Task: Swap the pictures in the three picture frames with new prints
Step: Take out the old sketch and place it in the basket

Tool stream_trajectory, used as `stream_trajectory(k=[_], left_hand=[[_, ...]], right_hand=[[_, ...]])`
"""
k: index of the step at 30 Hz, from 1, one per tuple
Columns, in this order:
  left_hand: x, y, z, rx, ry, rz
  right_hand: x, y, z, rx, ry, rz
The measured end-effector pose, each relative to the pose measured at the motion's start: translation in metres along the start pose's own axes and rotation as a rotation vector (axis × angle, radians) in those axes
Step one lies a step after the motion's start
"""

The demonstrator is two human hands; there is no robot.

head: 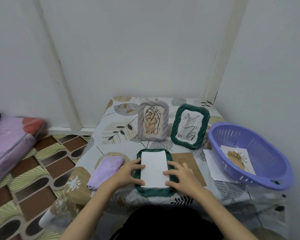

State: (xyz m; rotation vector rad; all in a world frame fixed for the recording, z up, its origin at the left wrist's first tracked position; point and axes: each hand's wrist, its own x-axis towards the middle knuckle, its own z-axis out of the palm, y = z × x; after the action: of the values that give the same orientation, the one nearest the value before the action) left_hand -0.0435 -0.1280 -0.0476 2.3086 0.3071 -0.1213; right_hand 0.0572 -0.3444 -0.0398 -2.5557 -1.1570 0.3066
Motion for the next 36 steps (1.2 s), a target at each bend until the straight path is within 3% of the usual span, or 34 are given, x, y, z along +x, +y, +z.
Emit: stream_trajectory(k=[16, 25, 36], left_hand=[[-0.003, 0.005, 0.009, 0.096, -0.046, 0.058], [0.000, 0.005, 0.008, 0.133, -0.034, 0.075], [0.006, 0.005, 0.006, 0.243, -0.064, 0.047]], right_hand=[[-0.009, 0.001, 0.000, 0.019, 0.026, 0.007], [-0.001, -0.007, 0.002, -0.141, -0.004, 0.021], [0.001, -0.005, 0.006, -0.145, 0.029, 0.040]])
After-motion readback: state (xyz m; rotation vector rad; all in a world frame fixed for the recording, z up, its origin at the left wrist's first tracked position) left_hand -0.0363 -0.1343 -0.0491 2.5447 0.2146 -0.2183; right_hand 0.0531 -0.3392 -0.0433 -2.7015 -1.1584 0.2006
